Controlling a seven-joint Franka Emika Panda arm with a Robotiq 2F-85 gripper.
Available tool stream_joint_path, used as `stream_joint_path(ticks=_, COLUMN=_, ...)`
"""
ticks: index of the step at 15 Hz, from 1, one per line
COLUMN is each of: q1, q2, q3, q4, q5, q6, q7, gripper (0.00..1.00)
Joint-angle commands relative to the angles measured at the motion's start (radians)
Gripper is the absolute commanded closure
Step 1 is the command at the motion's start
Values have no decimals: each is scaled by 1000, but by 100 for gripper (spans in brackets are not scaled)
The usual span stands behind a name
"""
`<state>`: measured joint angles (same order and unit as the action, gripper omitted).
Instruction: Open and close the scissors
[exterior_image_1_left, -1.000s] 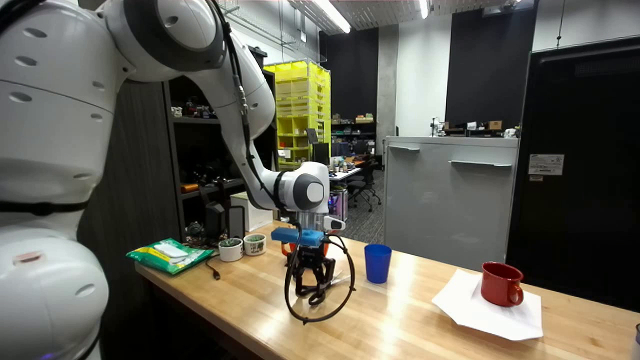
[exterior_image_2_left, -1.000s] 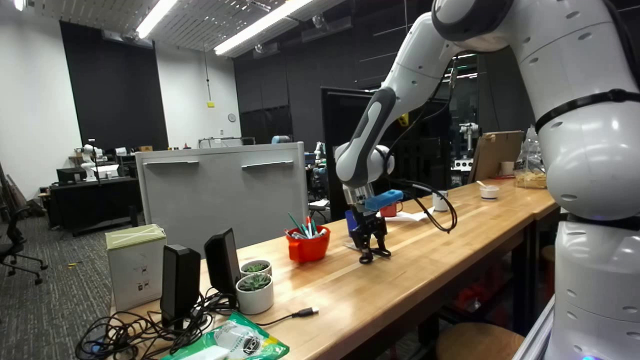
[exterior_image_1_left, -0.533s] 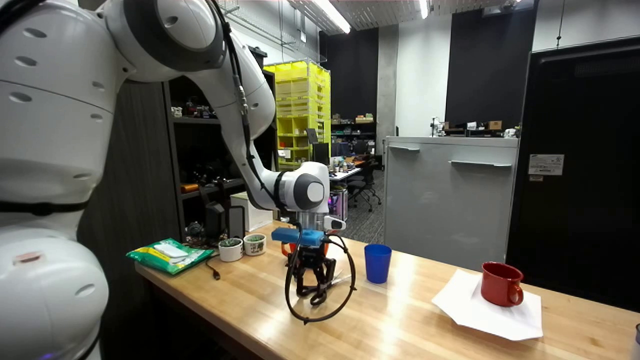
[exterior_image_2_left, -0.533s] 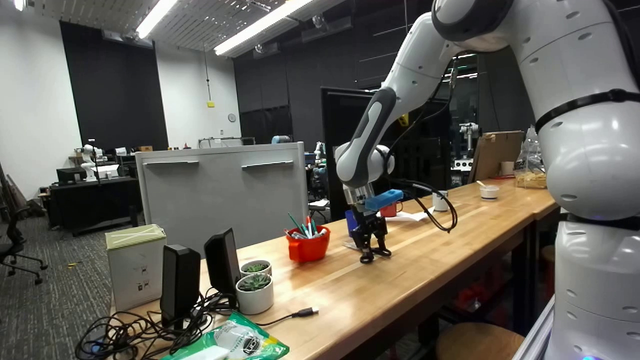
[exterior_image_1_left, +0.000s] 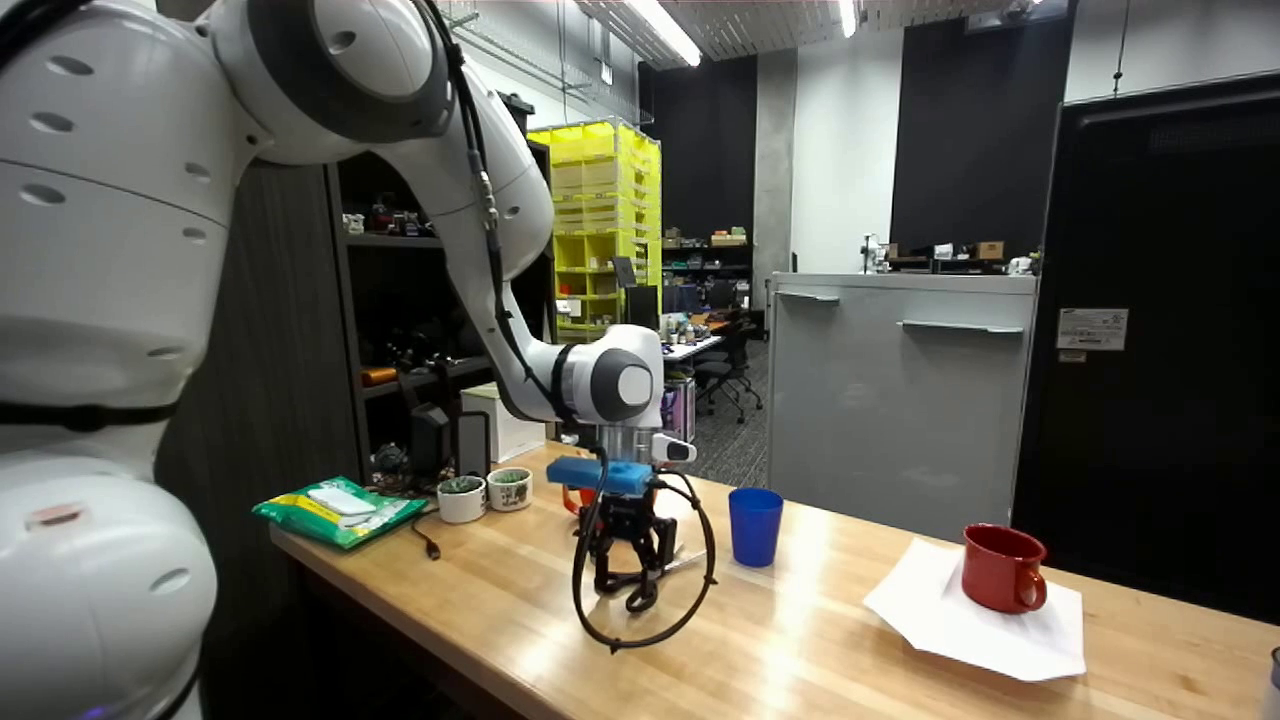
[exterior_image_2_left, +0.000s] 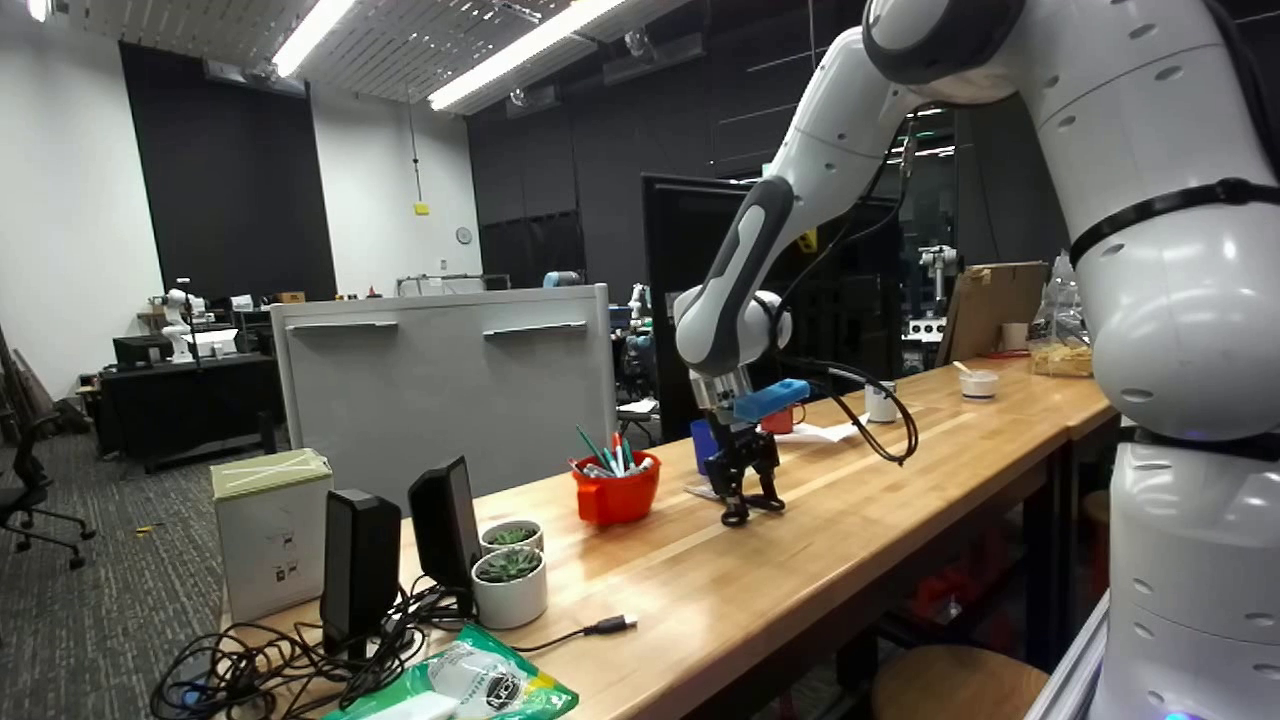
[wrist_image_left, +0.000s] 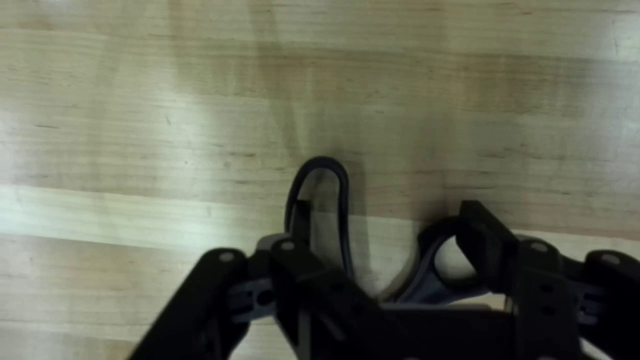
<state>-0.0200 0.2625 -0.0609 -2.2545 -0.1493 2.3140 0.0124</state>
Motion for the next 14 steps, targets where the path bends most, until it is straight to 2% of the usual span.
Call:
stream_joint_path(ticks=1, q1=3, q2=13, q3=-6, q4=-8, q5=-26, q6=17, q7=18, gripper=16)
stream_joint_path(ticks=6, q1=5, q2=14, q3=-5, q4=-8, q5=-26, q6=16, q7=18, gripper=8)
stream_joint_path(ticks=7, q1=6, q2=16, q3=-5, q4=-7, q5=-27, q6=15, q7=19, gripper=11)
stream_joint_path(ticks=11, q1=7, q2=15, q3=-4, q4=-4, q5=-26, q6=15, q7=19, gripper=36)
stream_joint_path(ticks=12, q1=7, q2=13, q3=-3, q4=-3, q5=-26, q6=14, q7=17, gripper=51)
stream_joint_path(ticks=14, q1=7, q2=10, q3=-1, q4=-1, q5=-23, q6=15, q7=14, gripper=68)
